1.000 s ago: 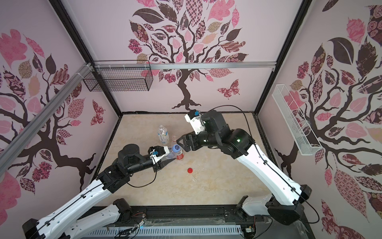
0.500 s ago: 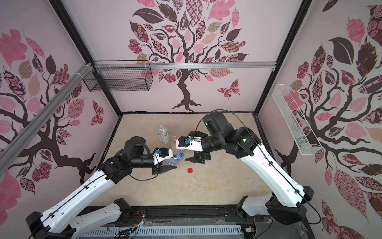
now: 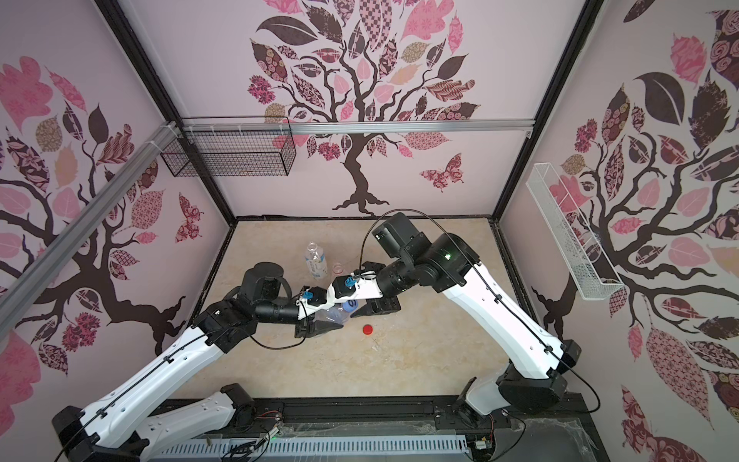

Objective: Screw on the bottle caps
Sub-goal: Screw the bottle cap onto the plastic bottle.

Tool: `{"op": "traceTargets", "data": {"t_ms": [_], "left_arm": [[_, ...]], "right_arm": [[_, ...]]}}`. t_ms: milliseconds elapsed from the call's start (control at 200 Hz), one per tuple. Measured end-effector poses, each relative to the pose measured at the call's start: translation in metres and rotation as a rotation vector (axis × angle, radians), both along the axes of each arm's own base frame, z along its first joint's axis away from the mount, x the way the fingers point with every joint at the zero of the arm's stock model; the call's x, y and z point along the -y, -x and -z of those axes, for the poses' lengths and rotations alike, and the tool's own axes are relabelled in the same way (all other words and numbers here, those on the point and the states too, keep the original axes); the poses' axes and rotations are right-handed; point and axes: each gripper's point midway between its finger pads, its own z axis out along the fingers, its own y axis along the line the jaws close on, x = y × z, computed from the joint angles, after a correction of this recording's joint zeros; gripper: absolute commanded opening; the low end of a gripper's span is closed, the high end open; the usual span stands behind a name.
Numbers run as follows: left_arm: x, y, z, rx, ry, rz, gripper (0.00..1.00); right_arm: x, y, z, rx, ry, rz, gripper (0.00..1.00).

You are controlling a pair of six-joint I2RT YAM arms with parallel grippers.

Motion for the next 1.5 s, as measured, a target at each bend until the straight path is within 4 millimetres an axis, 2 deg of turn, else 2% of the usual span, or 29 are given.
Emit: {"op": "traceTargets", "data": {"t_ms": [85,205,390,510,725,915,1010,1160,1286,1361,1461,1501], "left_arm": [[0.000,0.002,0.002,-0.007,-0.003,0.009,0.55],[0.000,0.003,0.003,-0.019,-0.005,0.016,0.55],[-0.001,0.001,0.002,-0.017,-0.007,-0.004,0.55],[-0.006,-0.009,0.005,0.013,-0.017,-0.071,0.53],[-0.014,-0.037,0.006,0.157,-0.029,-0.238,0.53],[-0.022,-0.061,-0.005,0.311,-0.020,-0.407,0.53],[-0.028,-0.069,-0.005,0.355,-0.035,-0.465,0.53],[-0.032,-0.073,-0.005,0.400,-0.065,-0.496,0.53],[-0.031,-0.071,-0.007,0.419,-0.068,-0.490,0.56],[-0.033,-0.070,-0.011,0.425,-0.056,-0.492,0.57],[-0.036,-0.069,-0.019,0.406,-0.021,-0.484,0.57],[-0.038,-0.068,-0.020,0.386,-0.005,-0.473,0.57]], "right_arm": [[0.000,0.000,0.002,-0.006,0.007,-0.001,0.37],[-0.001,-0.001,0.001,-0.021,0.008,0.013,0.18],[-0.004,-0.004,0.002,-0.076,0.011,0.073,0.09],[-0.008,-0.014,0.007,-0.149,-0.008,0.199,0.00],[-0.016,-0.042,0.009,-0.393,-0.098,0.577,0.00],[-0.021,-0.068,0.001,-0.787,-0.207,1.005,0.00],[-0.025,-0.075,0.003,-0.961,-0.222,1.150,0.00],[-0.022,-0.082,0.007,-1.141,-0.257,1.300,0.00],[-0.018,-0.083,0.007,-1.213,-0.296,1.338,0.19],[-0.018,-0.083,0.002,-1.196,-0.325,1.308,0.41],[-0.019,-0.086,-0.011,-1.055,-0.367,1.196,0.62],[-0.017,-0.088,-0.020,-0.968,-0.393,1.141,0.66]]}}
